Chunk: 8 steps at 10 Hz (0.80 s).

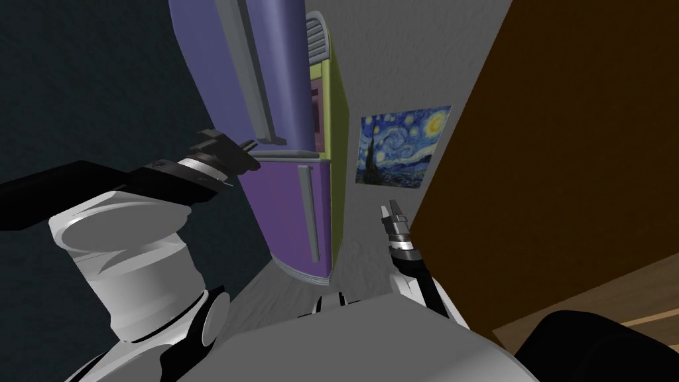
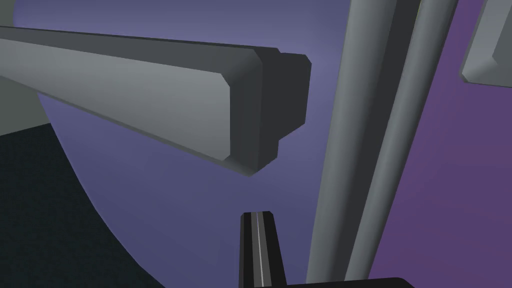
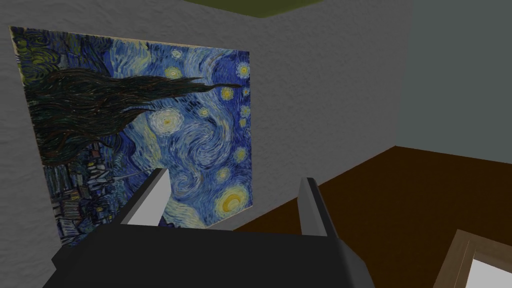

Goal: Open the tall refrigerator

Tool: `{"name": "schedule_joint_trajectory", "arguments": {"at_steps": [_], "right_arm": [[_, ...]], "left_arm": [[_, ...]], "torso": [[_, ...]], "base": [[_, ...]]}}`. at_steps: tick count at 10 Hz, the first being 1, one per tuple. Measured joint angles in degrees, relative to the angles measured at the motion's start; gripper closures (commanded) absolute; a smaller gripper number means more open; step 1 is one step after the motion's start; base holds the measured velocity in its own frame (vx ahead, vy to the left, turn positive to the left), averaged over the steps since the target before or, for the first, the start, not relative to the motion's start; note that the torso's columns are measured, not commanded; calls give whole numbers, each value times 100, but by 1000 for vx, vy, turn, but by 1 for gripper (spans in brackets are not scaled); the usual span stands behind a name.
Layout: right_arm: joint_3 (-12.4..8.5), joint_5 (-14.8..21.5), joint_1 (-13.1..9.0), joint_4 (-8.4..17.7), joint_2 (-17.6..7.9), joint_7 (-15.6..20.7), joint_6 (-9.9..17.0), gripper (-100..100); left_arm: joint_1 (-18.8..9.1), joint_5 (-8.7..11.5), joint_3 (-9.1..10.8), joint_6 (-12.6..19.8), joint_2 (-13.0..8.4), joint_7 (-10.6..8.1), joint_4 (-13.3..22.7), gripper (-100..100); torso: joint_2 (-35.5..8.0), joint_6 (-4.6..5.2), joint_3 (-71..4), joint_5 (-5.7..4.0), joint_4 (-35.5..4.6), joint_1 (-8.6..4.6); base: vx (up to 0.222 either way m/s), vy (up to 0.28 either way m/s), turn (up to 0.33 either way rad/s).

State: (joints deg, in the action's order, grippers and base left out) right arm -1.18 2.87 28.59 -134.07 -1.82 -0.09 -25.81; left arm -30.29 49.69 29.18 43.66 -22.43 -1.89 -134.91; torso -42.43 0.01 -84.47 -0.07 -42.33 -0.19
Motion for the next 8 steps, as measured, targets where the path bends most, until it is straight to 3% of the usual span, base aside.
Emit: {"name": "schedule_joint_trajectory", "arguments": {"at_steps": [1, 2, 5, 6, 8], "right_arm": [[0, 0, 0, 0, 0, 0, 0, 0], [-1, 0, 2, 0, 0, 0, 0, 0], [0, 0, 0, 0, 0, 0, 0, 0], [0, 0, 0, 0, 0, 0, 0, 0], [-1, 0, 0, 0, 0, 0, 0, 0]], "left_arm": [[-12, 96, -11, 6, 8, -5, 4, 100], [38, 261, 90, -18, -163, 24, 64, 100], [132, 838, 179, -101, -309, 116, 135, 100], [137, 1034, 176, -108, -304, 126, 133, 100], [223, 1396, 321, -149, -556, 171, 208, 100]], "torso": [[1, 0, -1, 1, 0, 4], [9, -11, -5, 9, 2, 28], [17, 1, -12, 5, 6, 13], [15, 0, -10, 5, 5, 13], [16, 1, -11, 10, 6, 27]], "base": [[3, 17, 379], [14, 14, 250], [3, 7, -27], [15, 22, 304], [14, 18, 137]]}}
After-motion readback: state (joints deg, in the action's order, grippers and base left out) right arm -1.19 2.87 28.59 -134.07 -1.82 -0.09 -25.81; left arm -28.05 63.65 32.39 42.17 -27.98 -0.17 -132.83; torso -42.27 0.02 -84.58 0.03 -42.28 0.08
